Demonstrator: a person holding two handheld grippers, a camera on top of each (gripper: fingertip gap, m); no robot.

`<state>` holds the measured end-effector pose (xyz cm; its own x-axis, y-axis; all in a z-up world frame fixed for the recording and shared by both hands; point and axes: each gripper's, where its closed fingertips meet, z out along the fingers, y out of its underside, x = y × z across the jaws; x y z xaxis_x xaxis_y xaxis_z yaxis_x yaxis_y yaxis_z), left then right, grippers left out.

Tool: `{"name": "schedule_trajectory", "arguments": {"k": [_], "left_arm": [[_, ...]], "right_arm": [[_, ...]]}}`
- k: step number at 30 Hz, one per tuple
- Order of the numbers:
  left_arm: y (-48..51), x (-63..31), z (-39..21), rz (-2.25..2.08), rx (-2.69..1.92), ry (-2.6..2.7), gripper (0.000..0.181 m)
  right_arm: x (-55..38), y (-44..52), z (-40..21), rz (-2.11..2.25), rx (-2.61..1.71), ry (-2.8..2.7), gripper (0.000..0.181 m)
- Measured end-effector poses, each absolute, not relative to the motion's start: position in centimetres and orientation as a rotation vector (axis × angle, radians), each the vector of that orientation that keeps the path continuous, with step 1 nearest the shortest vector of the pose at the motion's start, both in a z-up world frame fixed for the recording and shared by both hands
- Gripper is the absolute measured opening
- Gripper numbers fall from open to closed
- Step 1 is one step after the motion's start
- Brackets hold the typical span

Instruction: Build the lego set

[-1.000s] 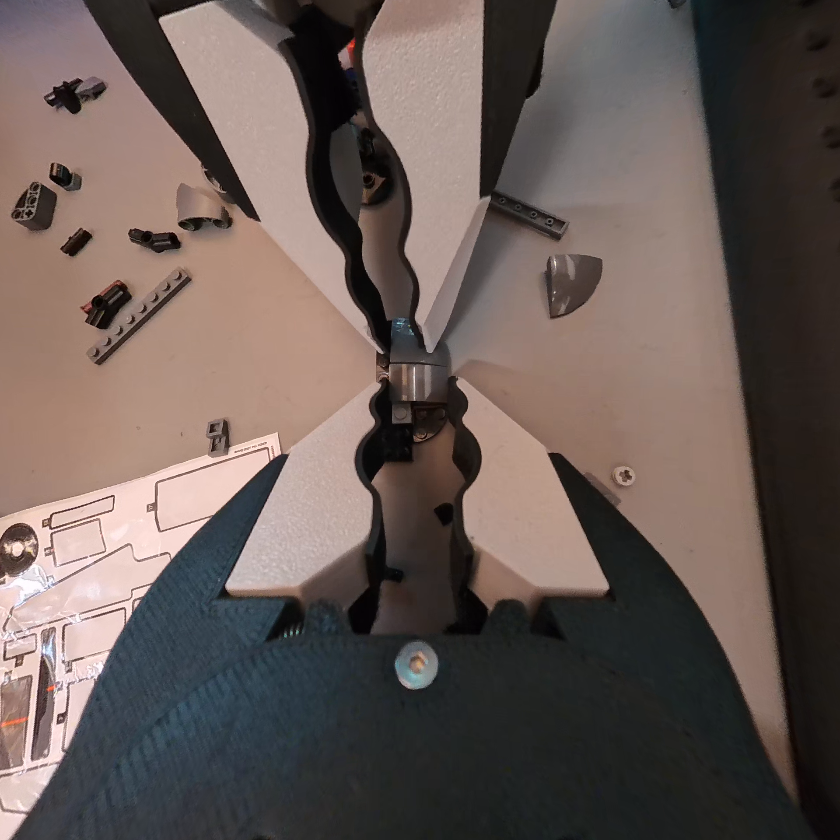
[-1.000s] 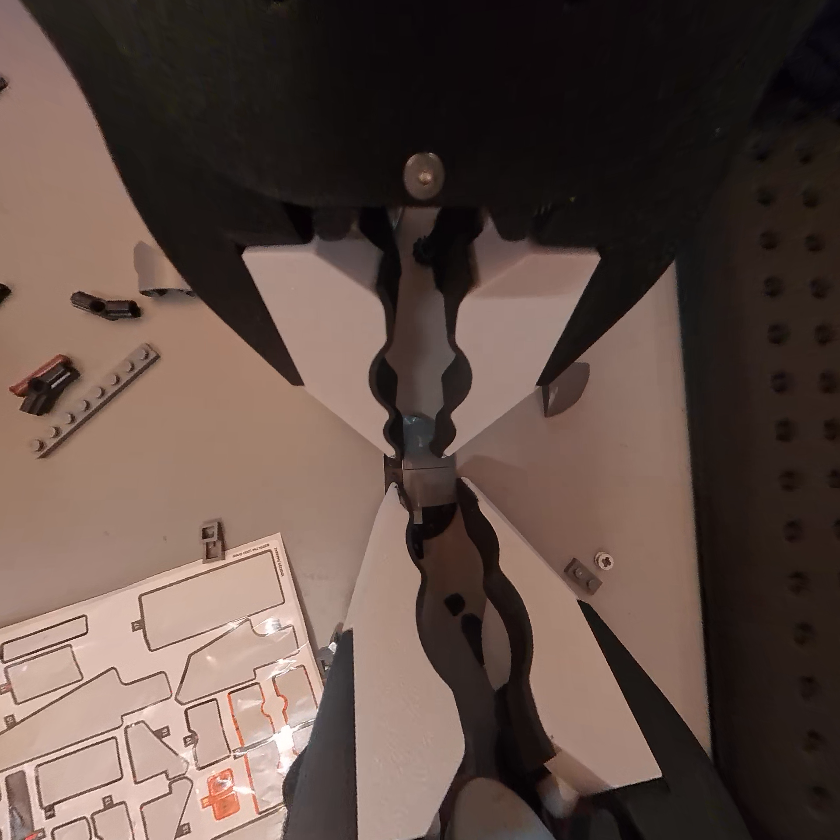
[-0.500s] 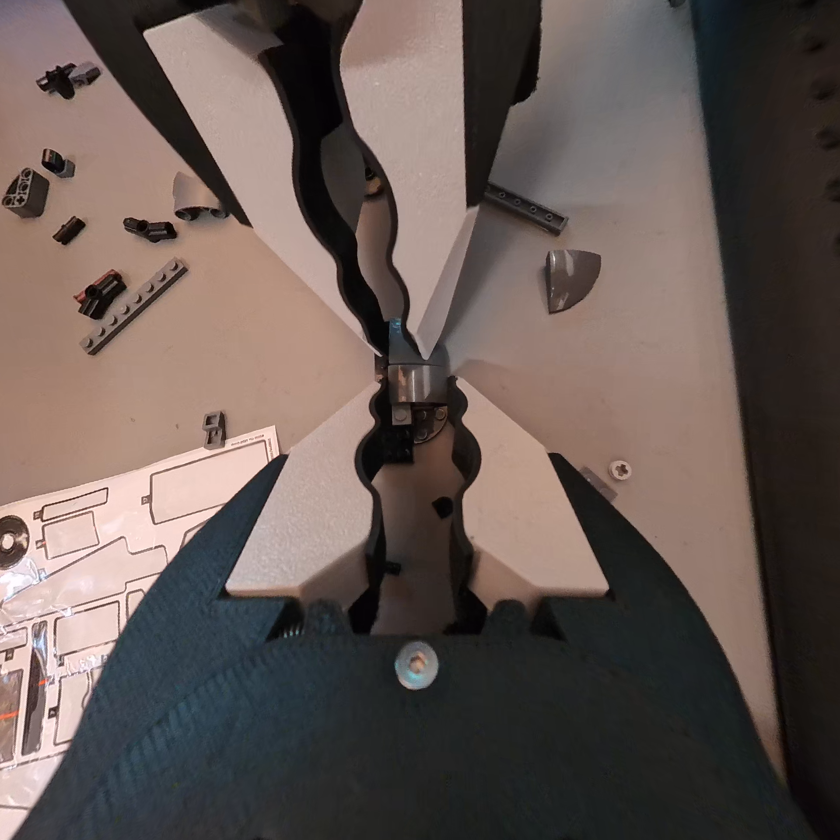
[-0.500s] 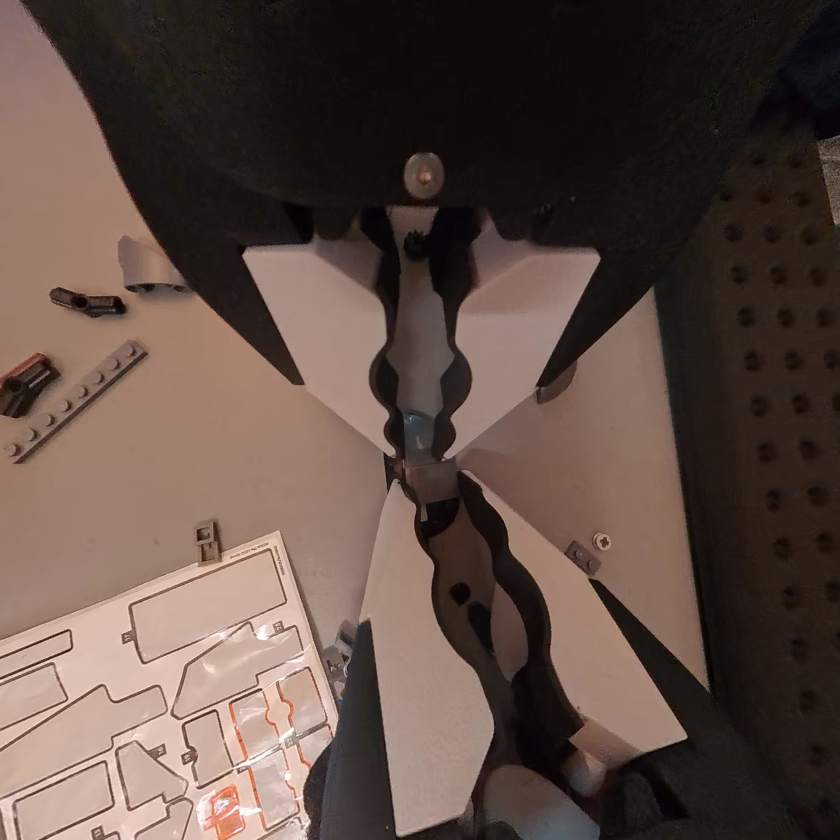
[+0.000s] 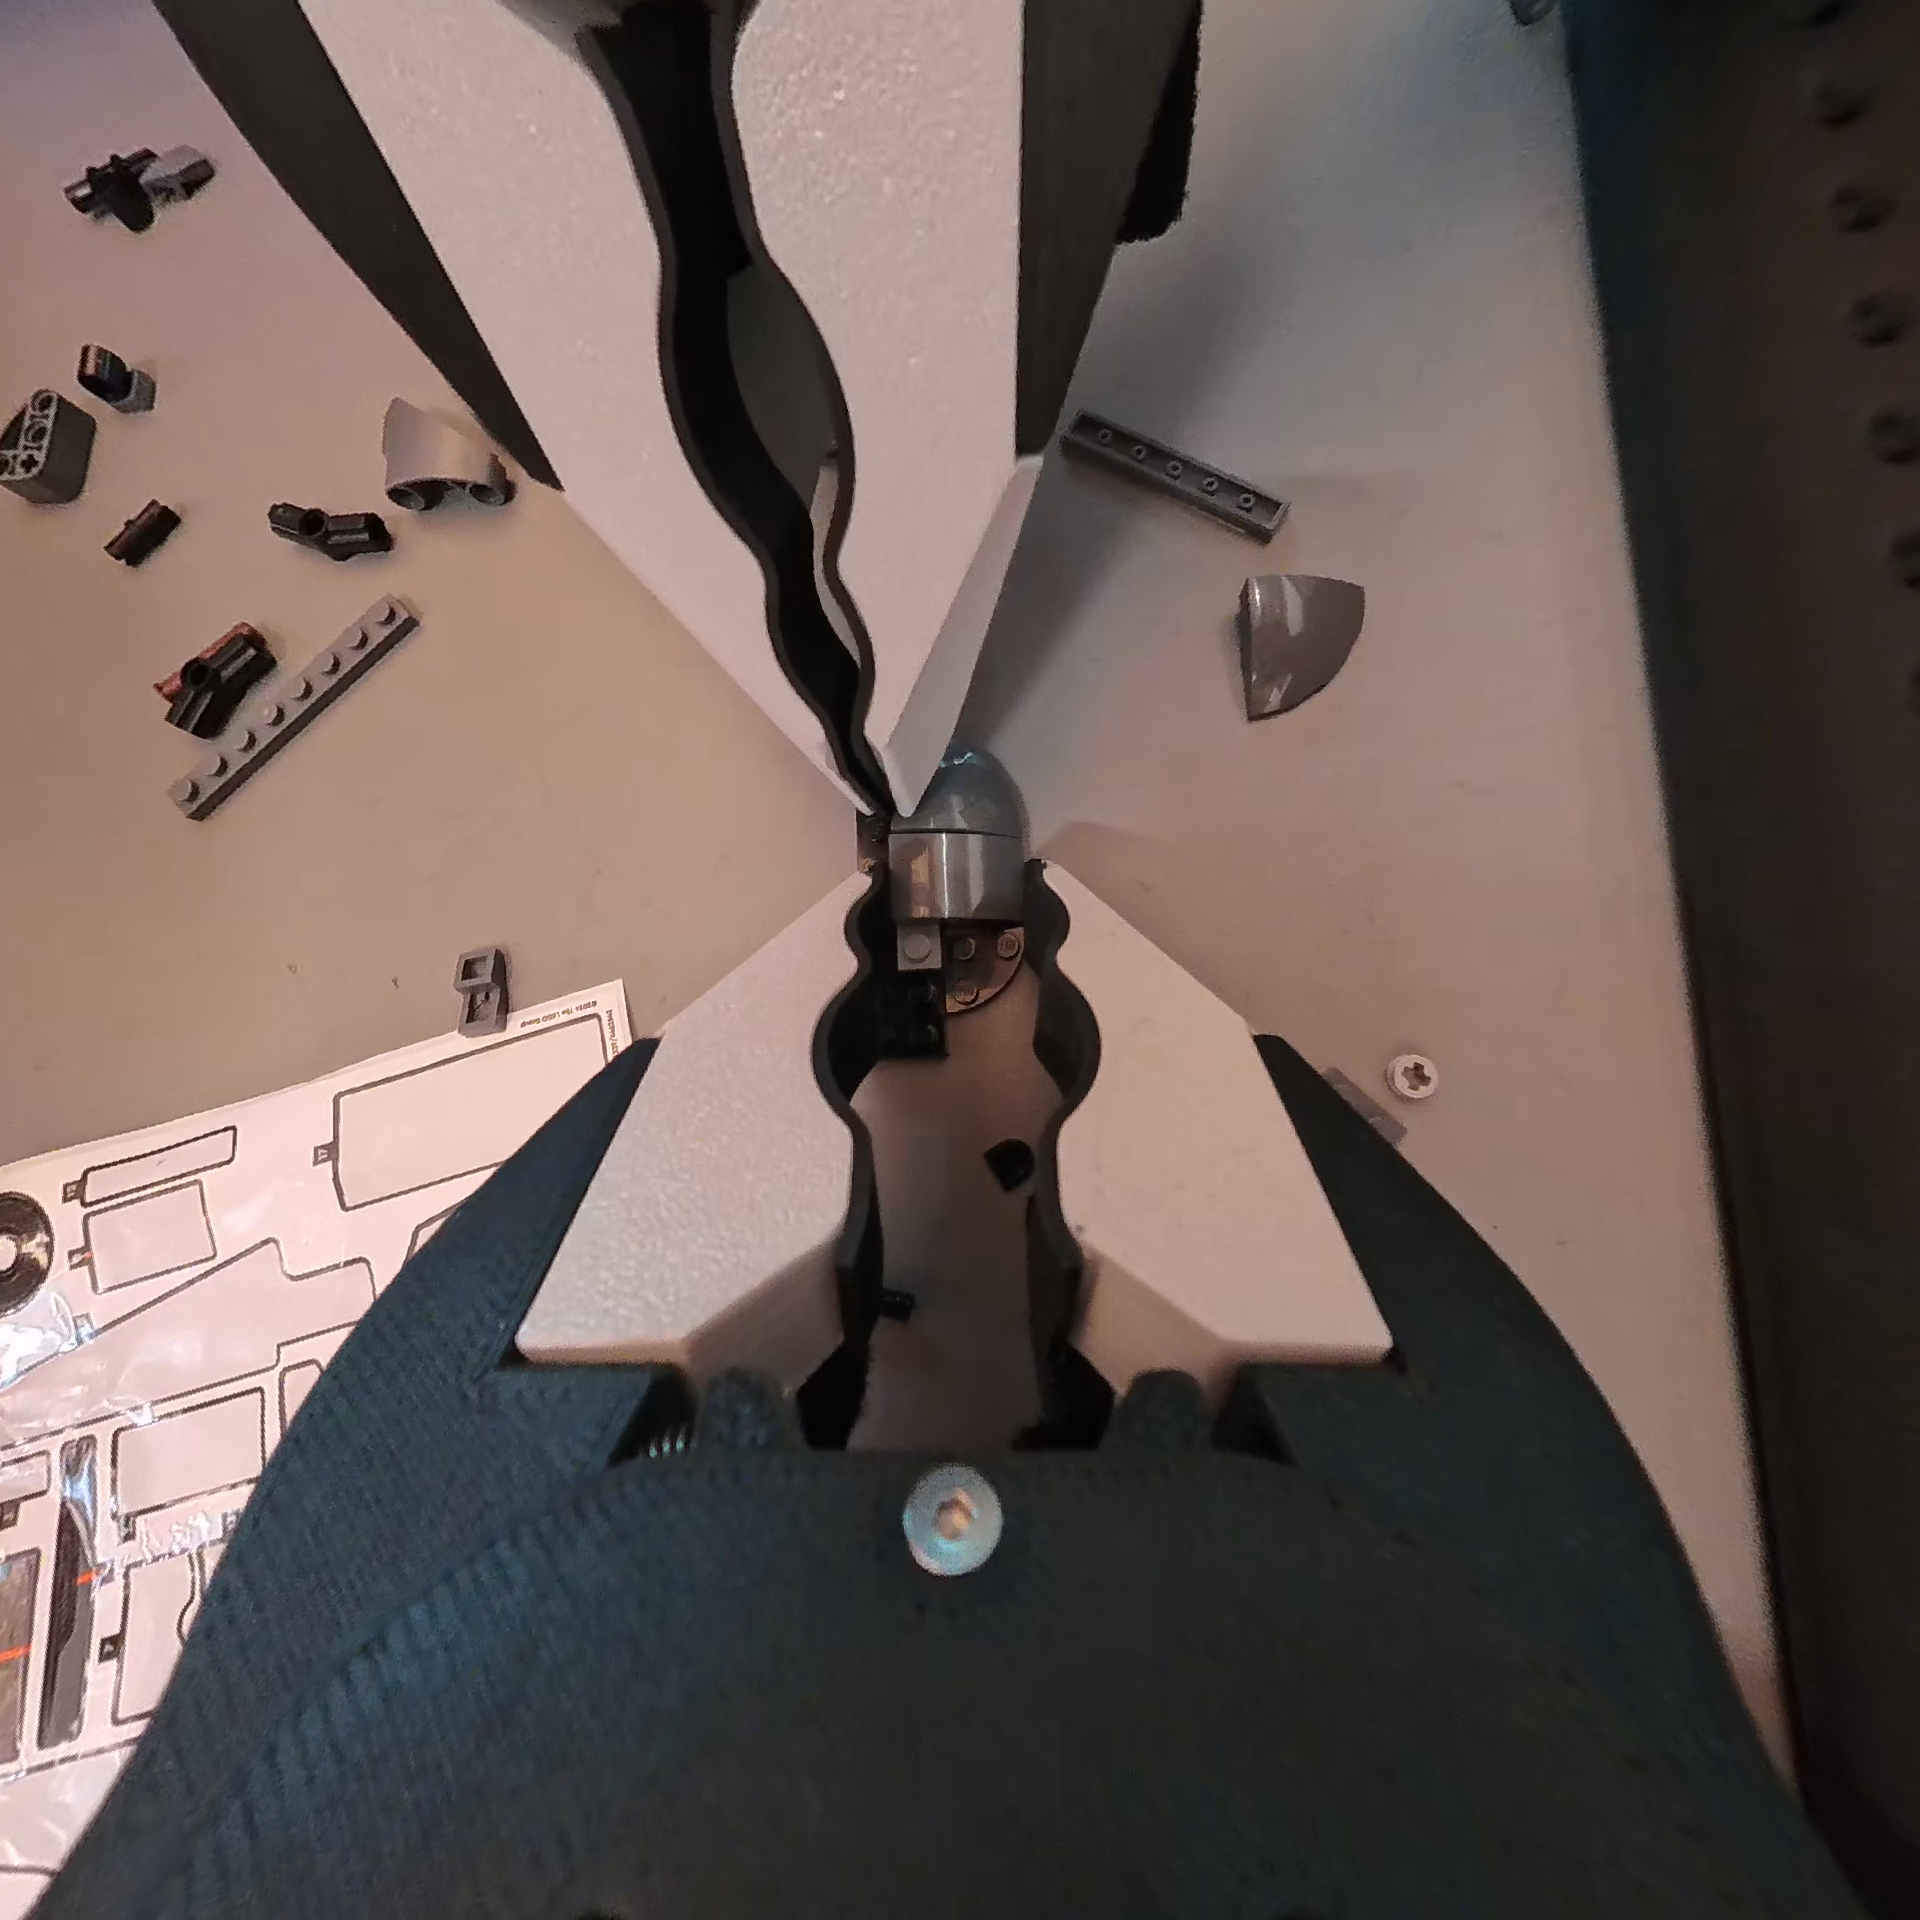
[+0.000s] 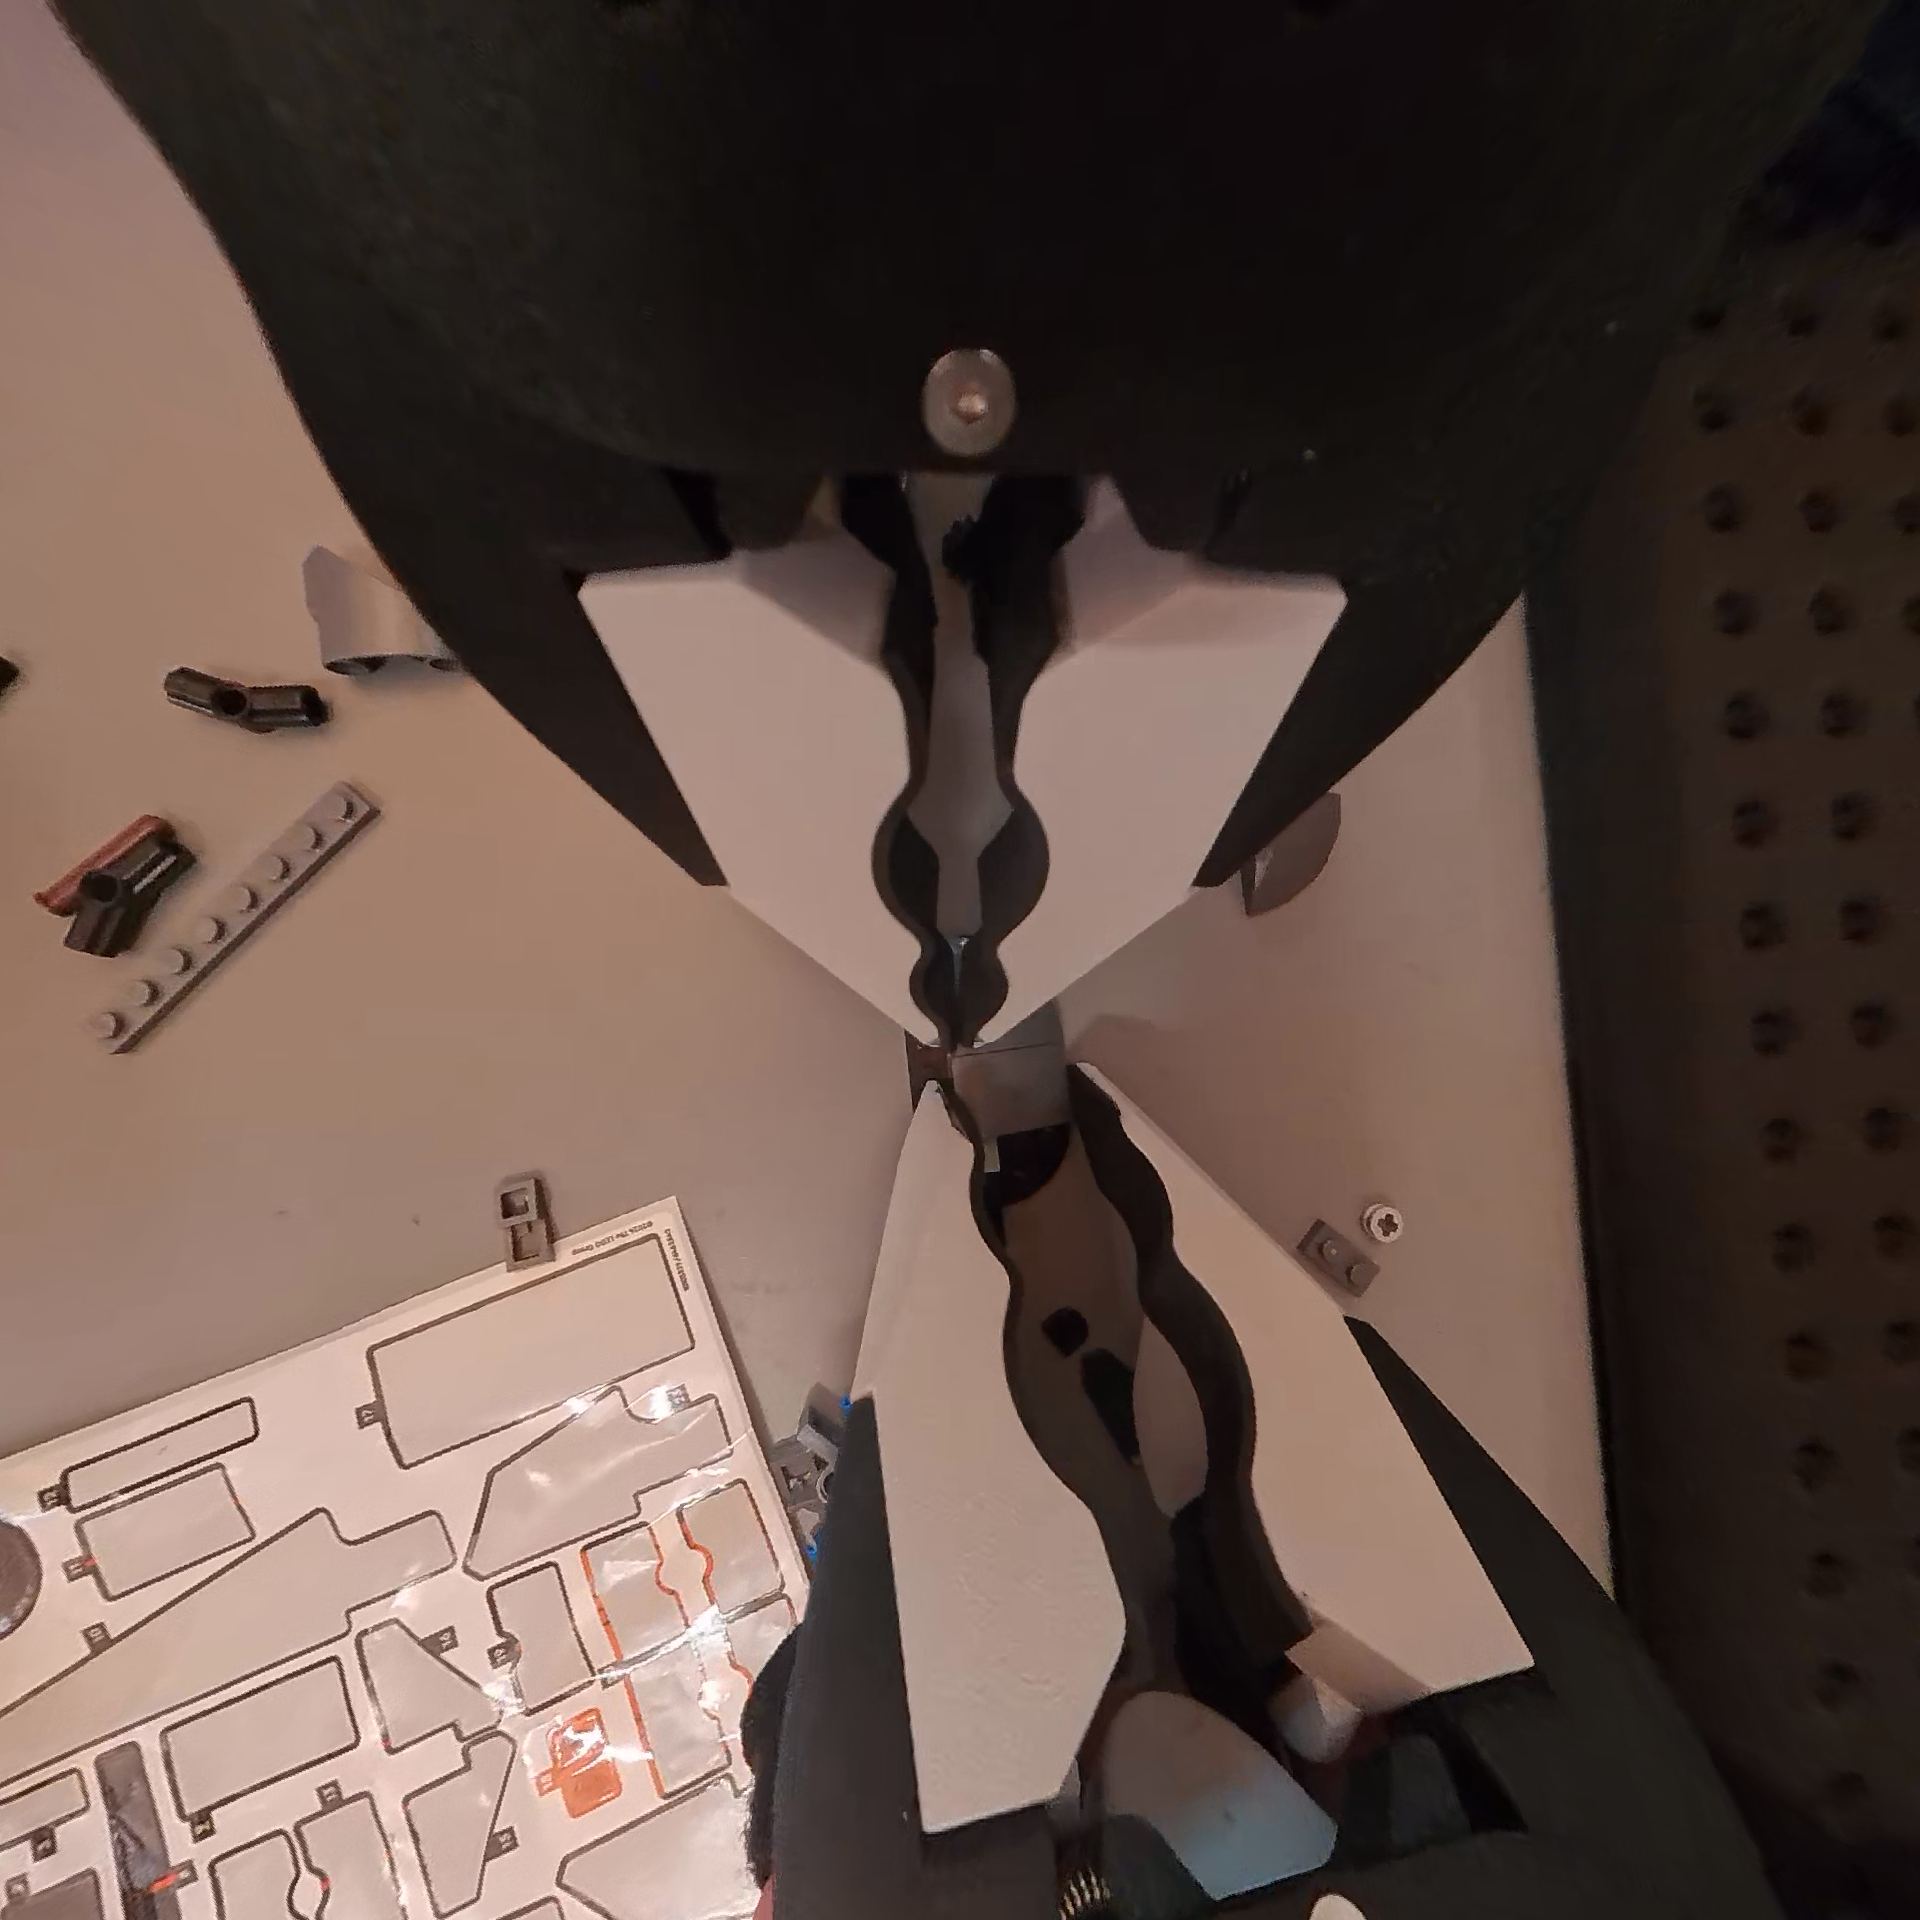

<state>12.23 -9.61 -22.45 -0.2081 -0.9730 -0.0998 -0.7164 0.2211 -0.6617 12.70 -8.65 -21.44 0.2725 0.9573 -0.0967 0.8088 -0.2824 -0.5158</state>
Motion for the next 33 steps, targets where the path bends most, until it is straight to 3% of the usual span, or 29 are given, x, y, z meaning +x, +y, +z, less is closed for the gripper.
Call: {"name": "schedule_trajectory", "arguments": {"k": [28,31,33], "left_arm": [[-9.3,12.7,-22.5,-0.652,-1.559,1.968,0.023],[-9.0,12.7,-22.4,-0.628,-1.556,1.967,0.037],[-9.2,12.5,-22.4,-0.633,-1.551,1.981,0.037]], "right_arm": [[14.6,-10.6,-19.8,0.63,-2.141,-1.65,0.003],[15.0,-11.0,-19.2,0.672,-2.124,-1.643,0.003],[15.3,-11.7,-19.6,0.7,-2.15,-1.671,0.007]]}}
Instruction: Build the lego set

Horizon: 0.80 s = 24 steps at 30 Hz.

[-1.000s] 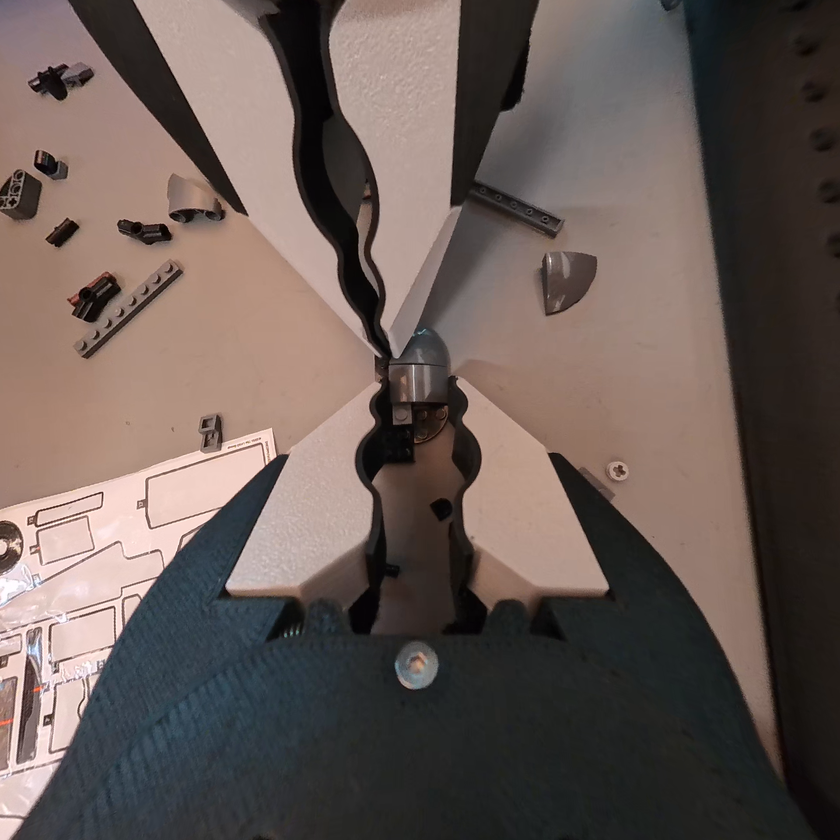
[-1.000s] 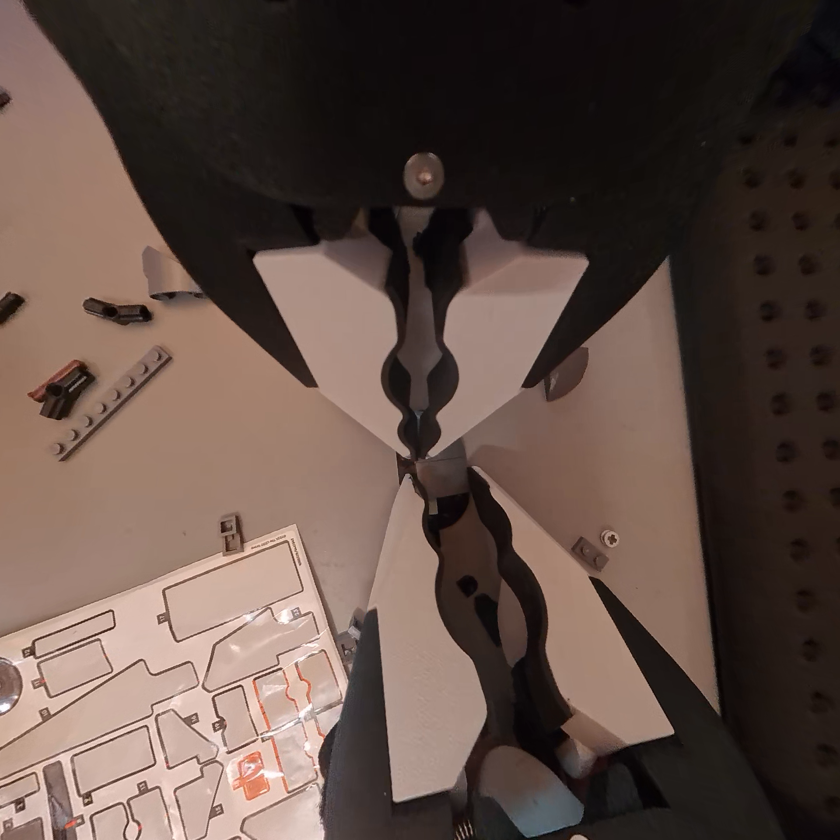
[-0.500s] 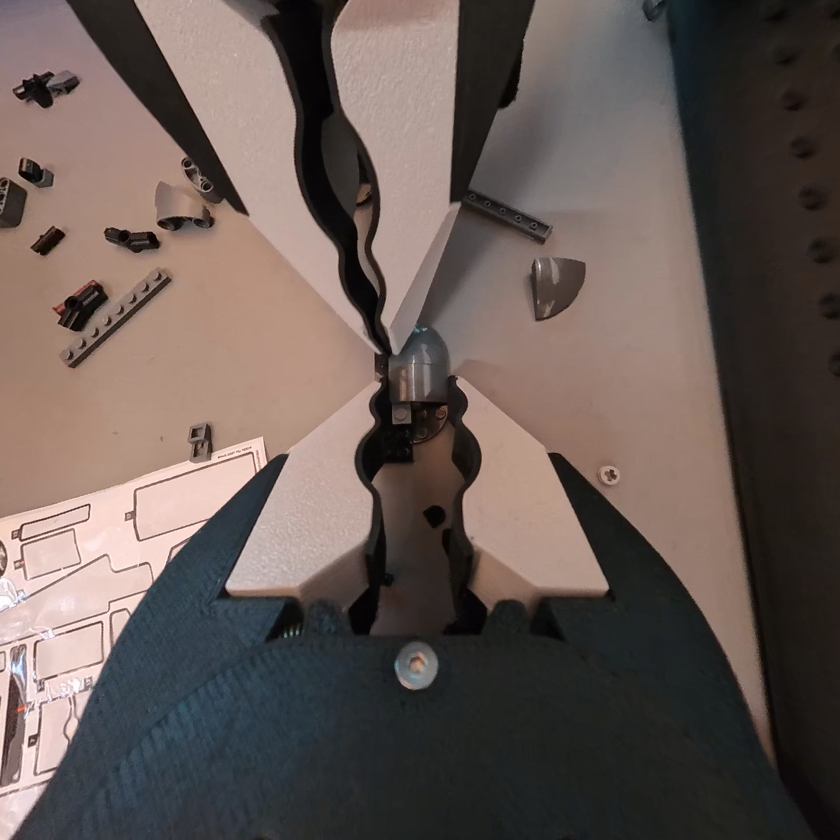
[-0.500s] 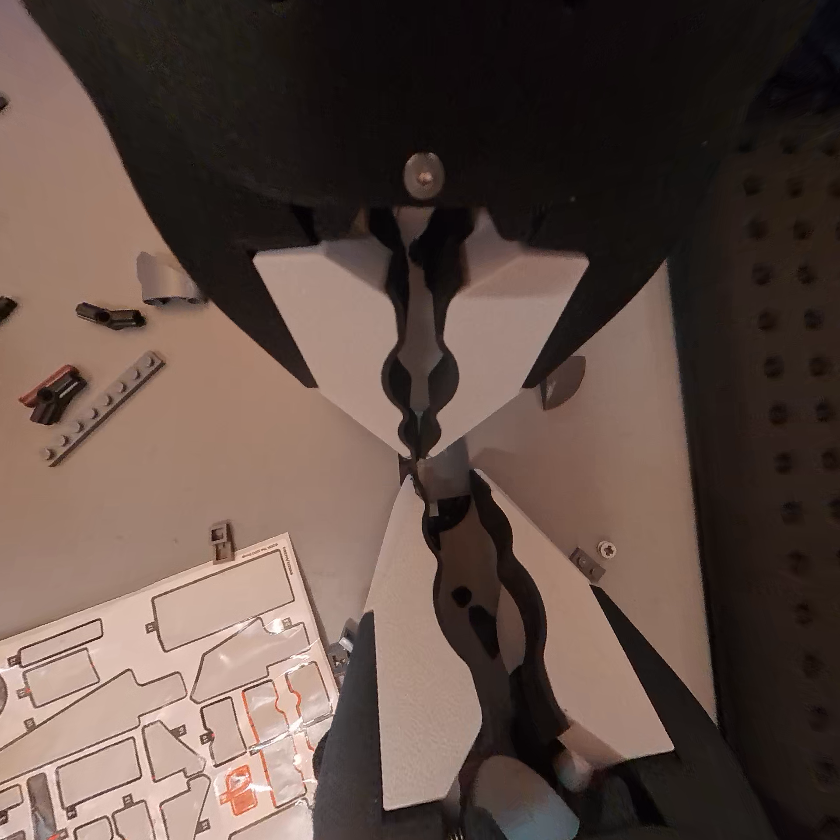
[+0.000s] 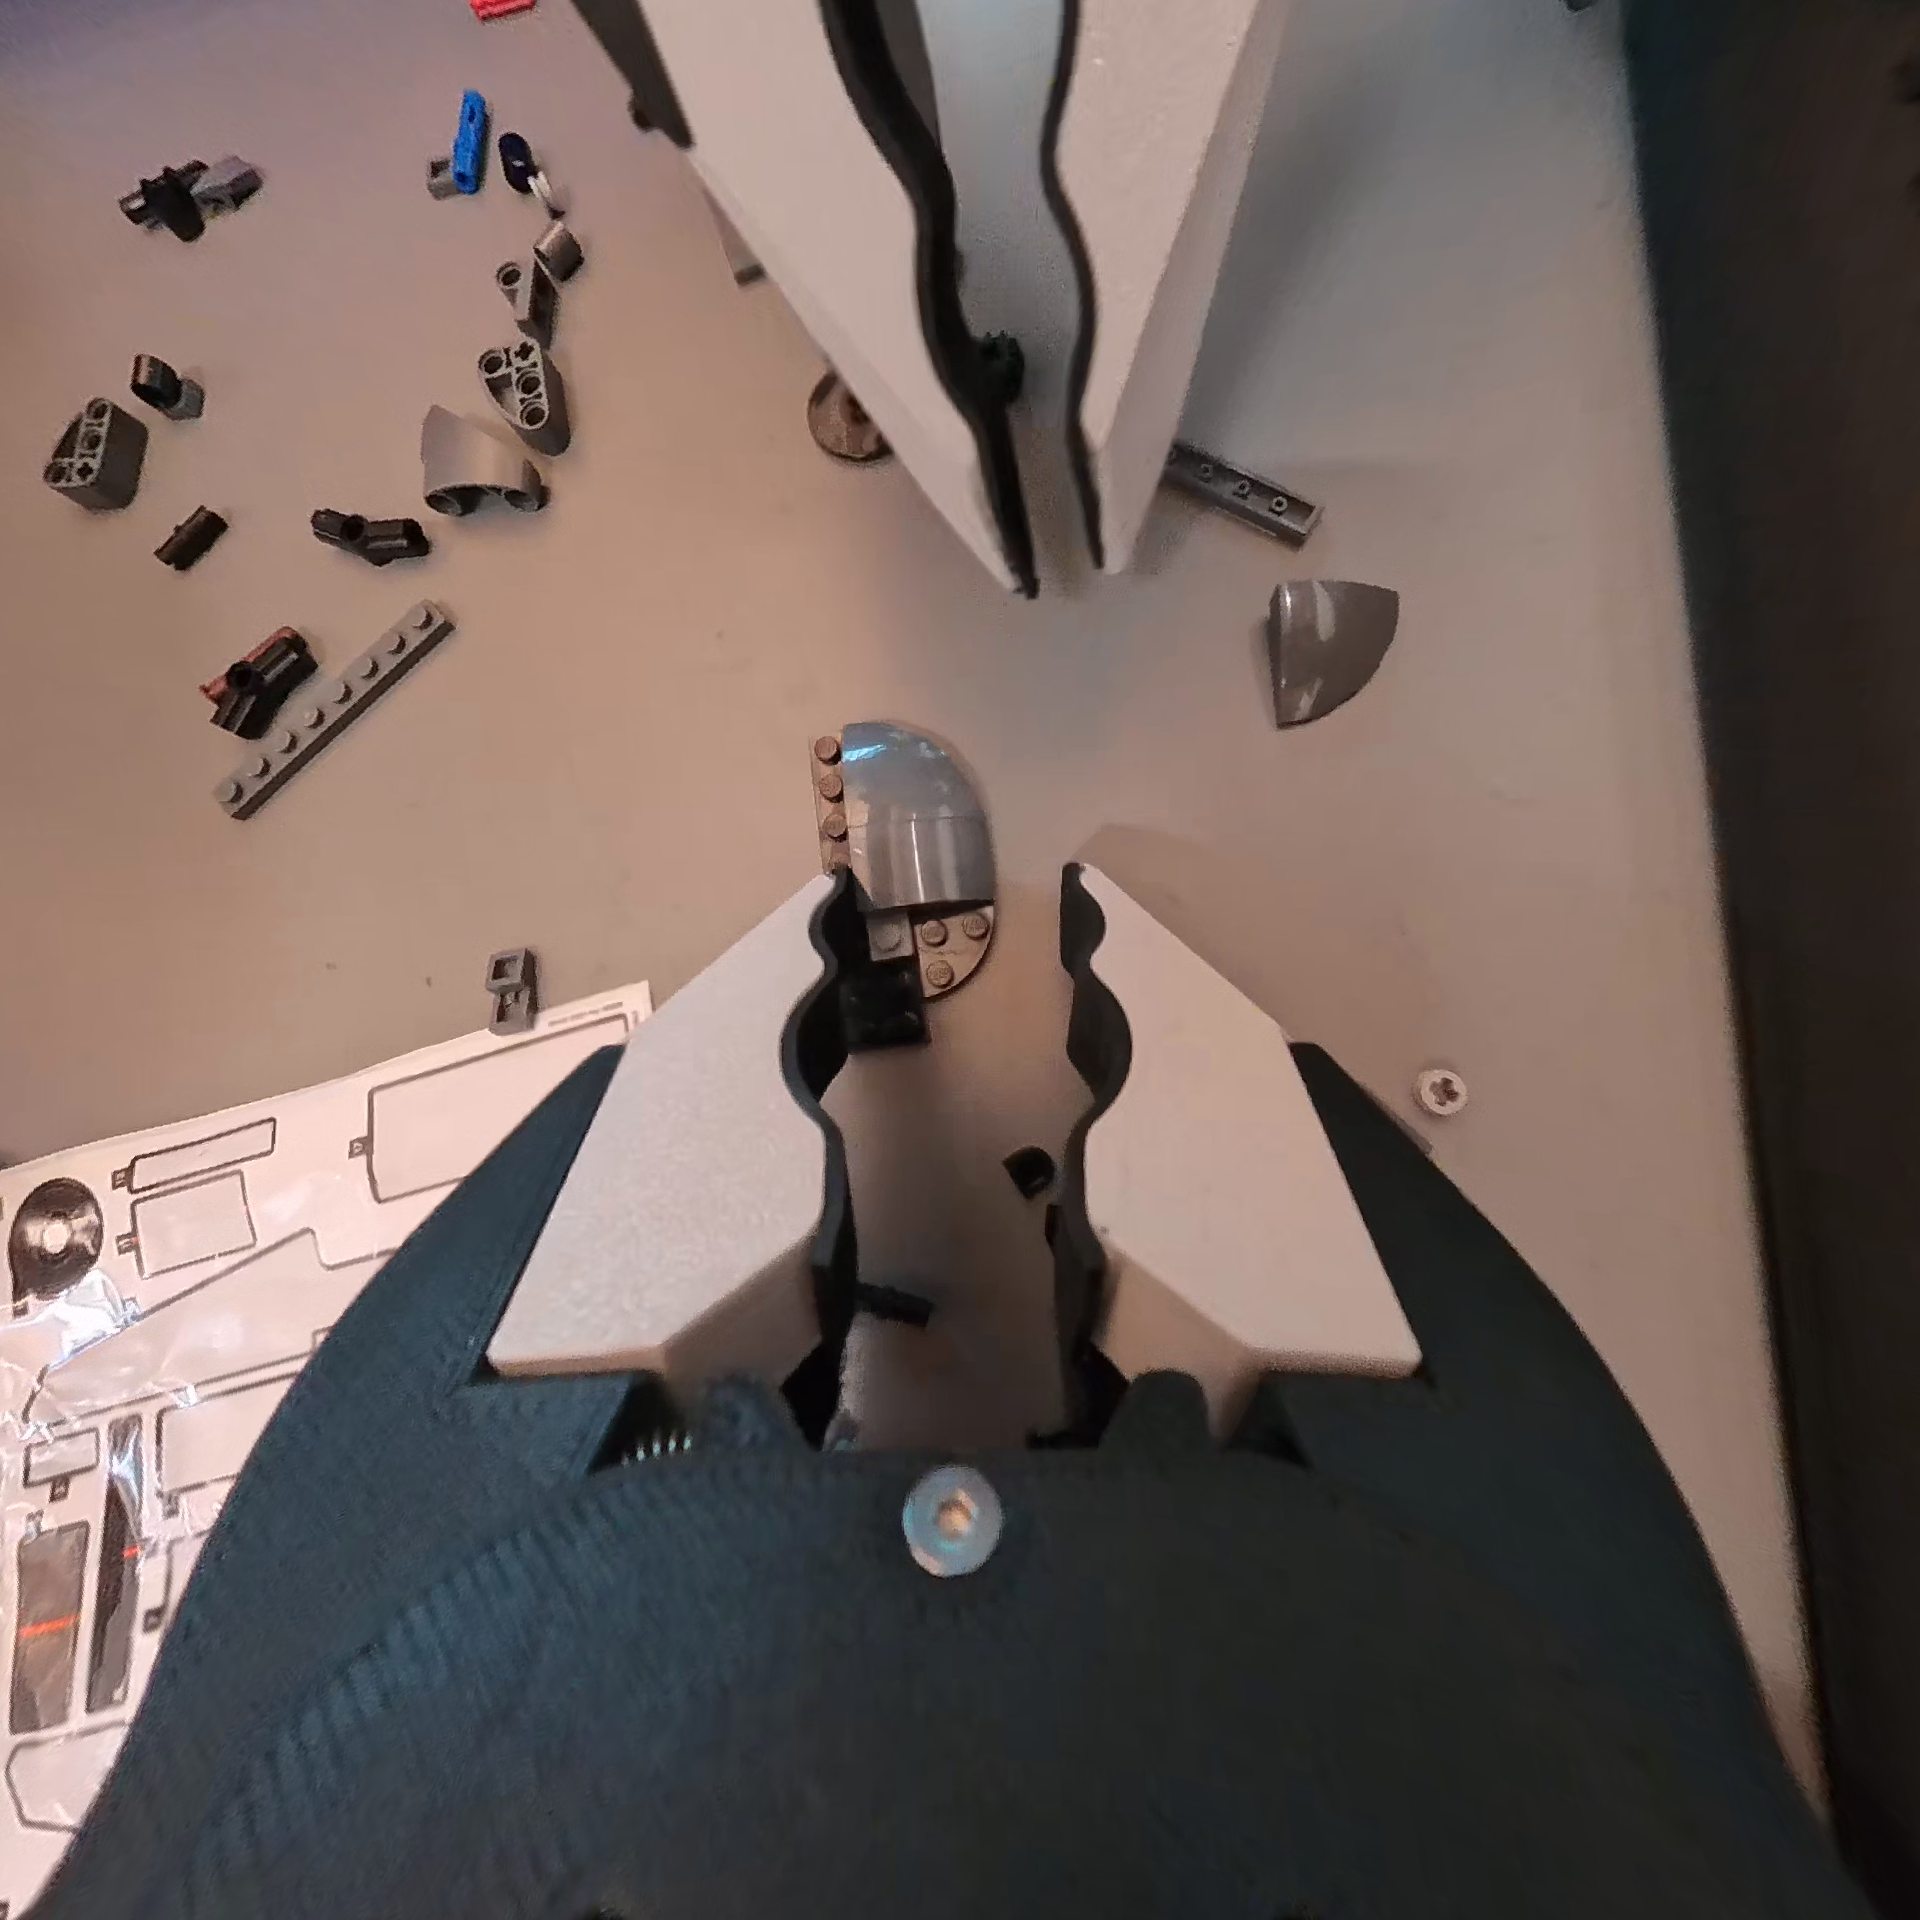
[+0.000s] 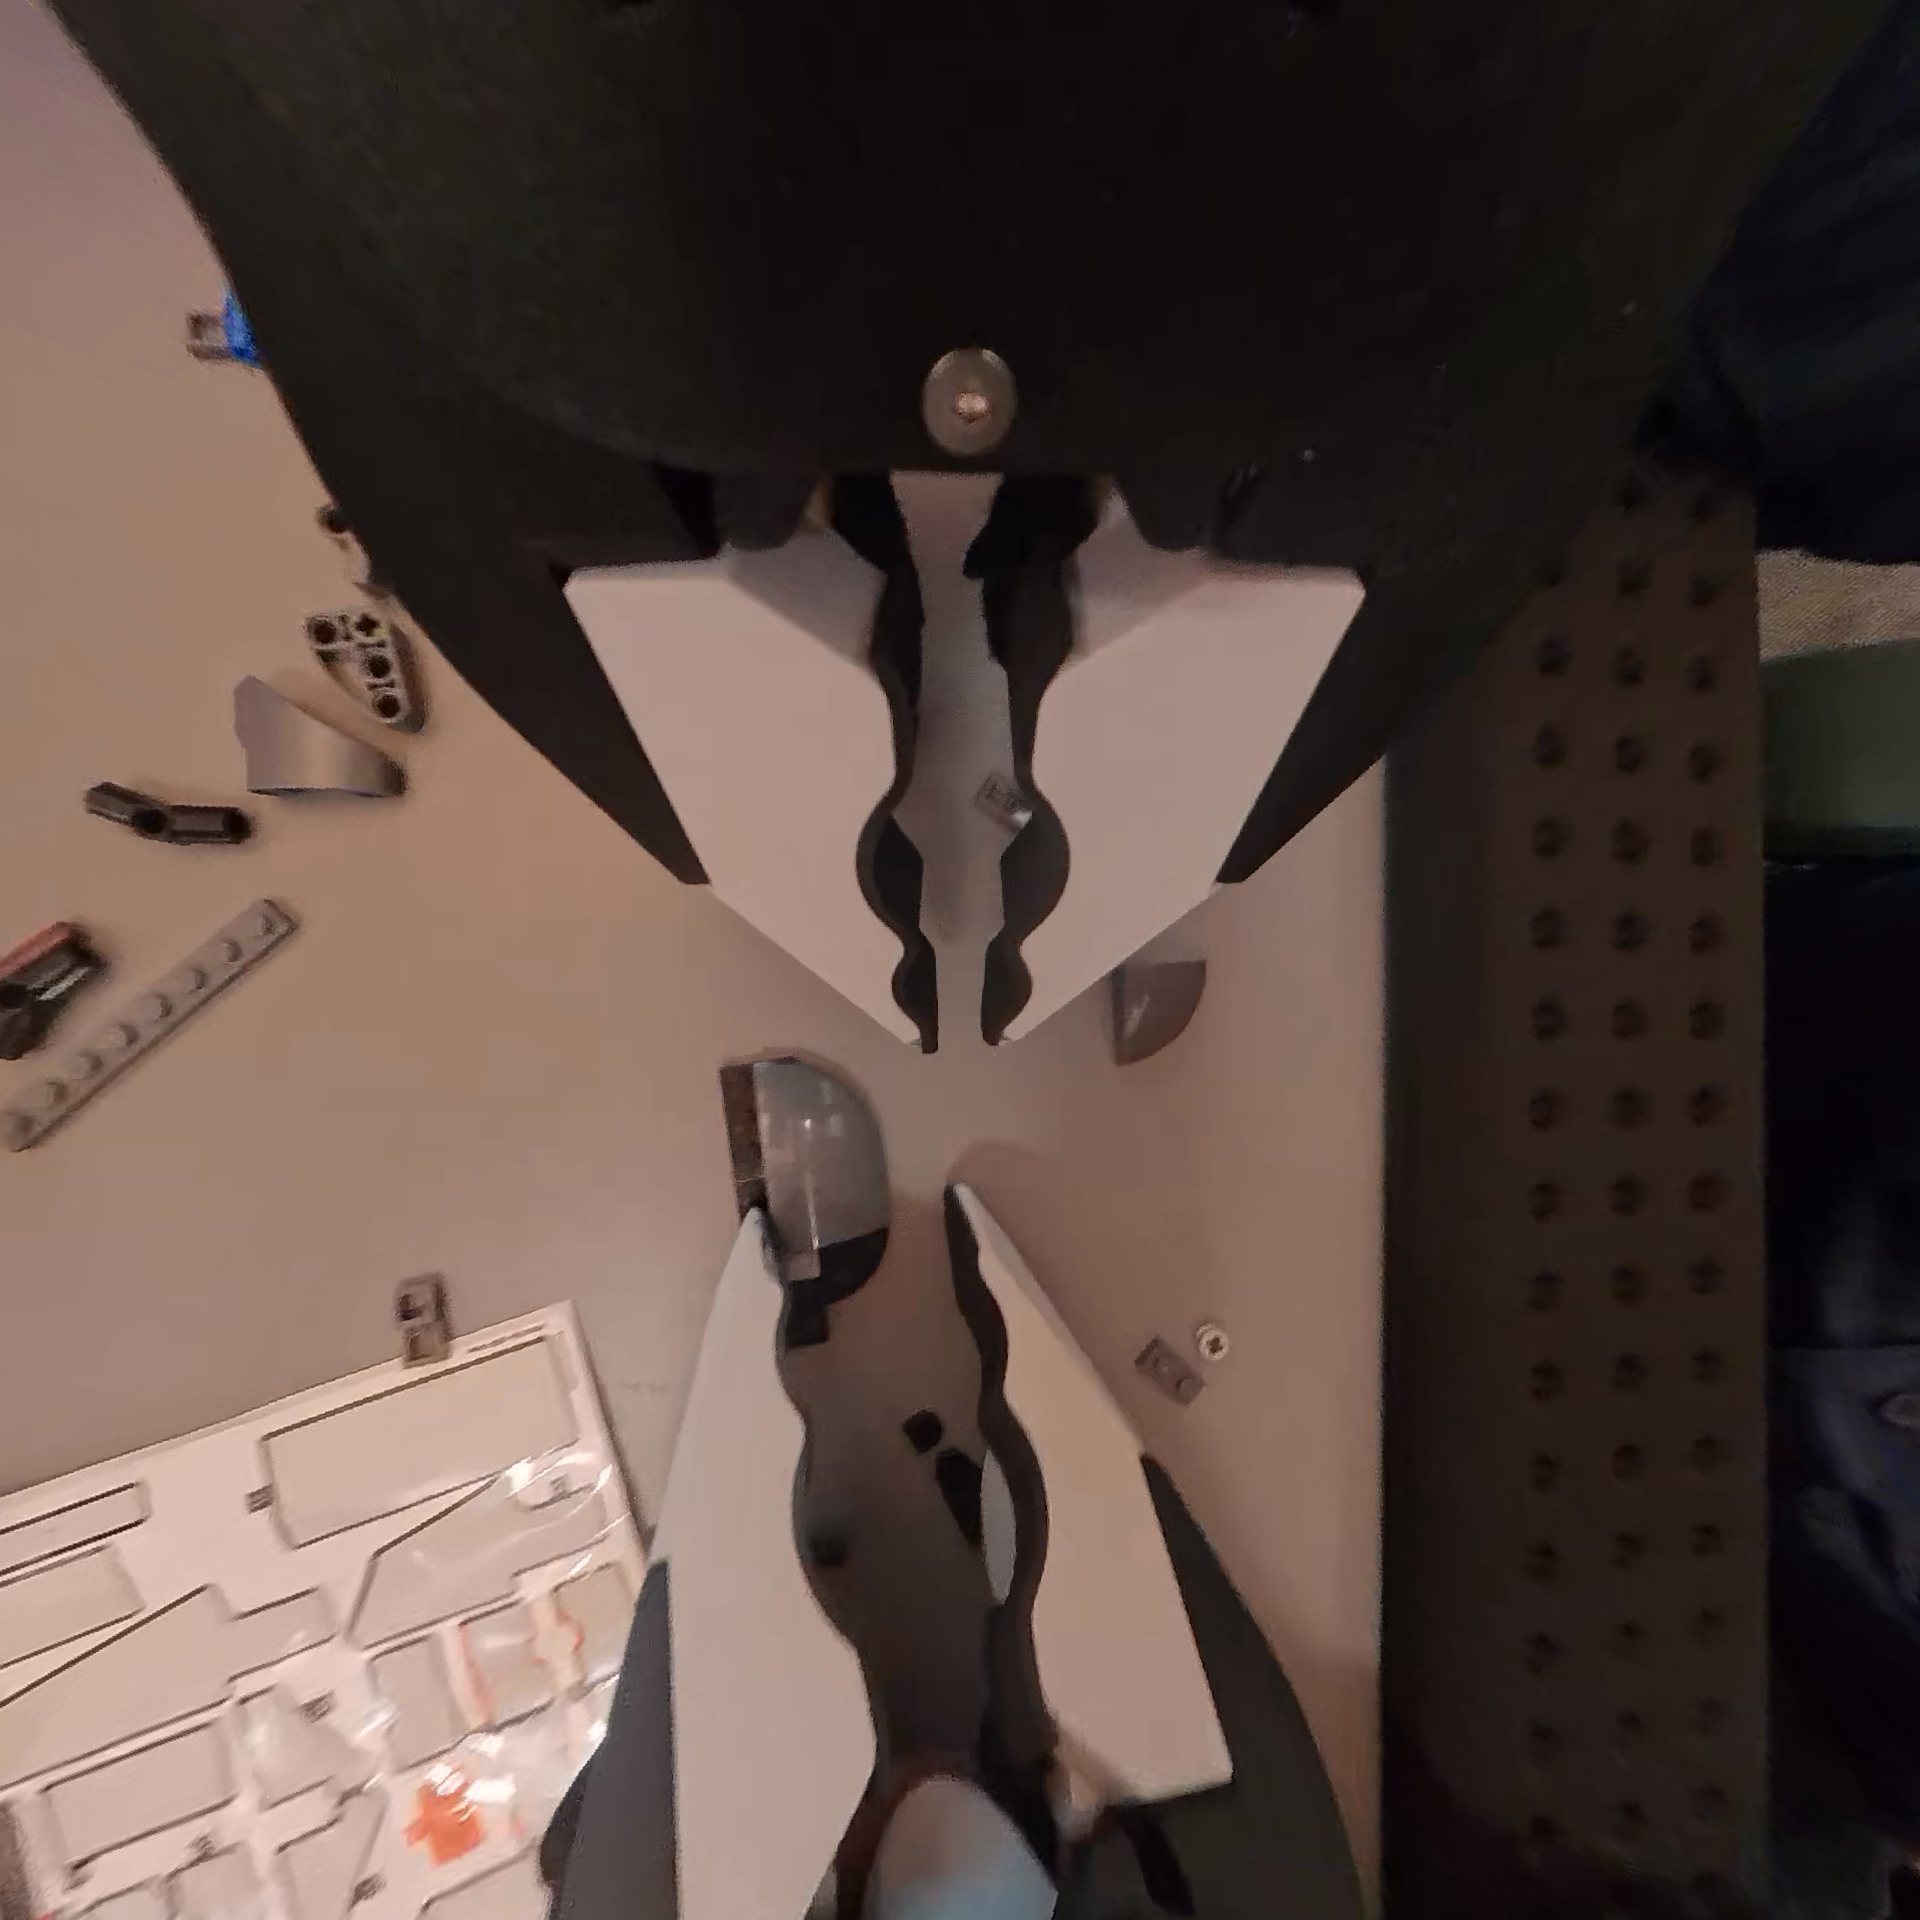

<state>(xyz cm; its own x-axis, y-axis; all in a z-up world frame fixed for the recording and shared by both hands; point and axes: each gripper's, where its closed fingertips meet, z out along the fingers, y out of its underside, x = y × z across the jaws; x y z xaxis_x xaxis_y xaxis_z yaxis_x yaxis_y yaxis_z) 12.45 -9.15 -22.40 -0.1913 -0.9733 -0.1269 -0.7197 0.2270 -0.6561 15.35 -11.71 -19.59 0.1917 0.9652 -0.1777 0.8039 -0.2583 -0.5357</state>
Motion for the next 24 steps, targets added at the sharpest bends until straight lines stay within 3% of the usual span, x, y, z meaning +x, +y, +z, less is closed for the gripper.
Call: {"name": "schedule_trajectory", "arguments": {"k": [8,11,13,24], "left_arm": [[-8.2,11.3,-22.0,-0.639,-1.596,1.951,0.034],[-8.2,11.2,-22.6,-0.616,-1.609,1.967,0.034],[-8.2,11.2,-22.5,-0.623,-1.616,1.967,0.033],[-7.3,10.5,-22.6,-0.573,-1.698,1.918,0.028]], "right_arm": [[14.8,-15.6,-21.6,0.773,-2.204,-1.896,0.027],[14.7,-16.2,-22.4,0.748,-2.229,-1.951,0.024],[14.5,-16.5,-22.5,0.764,-2.222,-1.975,0.013],[14.0,-13.9,-22.0,0.73,-2.192,-1.838,0.007]]}}
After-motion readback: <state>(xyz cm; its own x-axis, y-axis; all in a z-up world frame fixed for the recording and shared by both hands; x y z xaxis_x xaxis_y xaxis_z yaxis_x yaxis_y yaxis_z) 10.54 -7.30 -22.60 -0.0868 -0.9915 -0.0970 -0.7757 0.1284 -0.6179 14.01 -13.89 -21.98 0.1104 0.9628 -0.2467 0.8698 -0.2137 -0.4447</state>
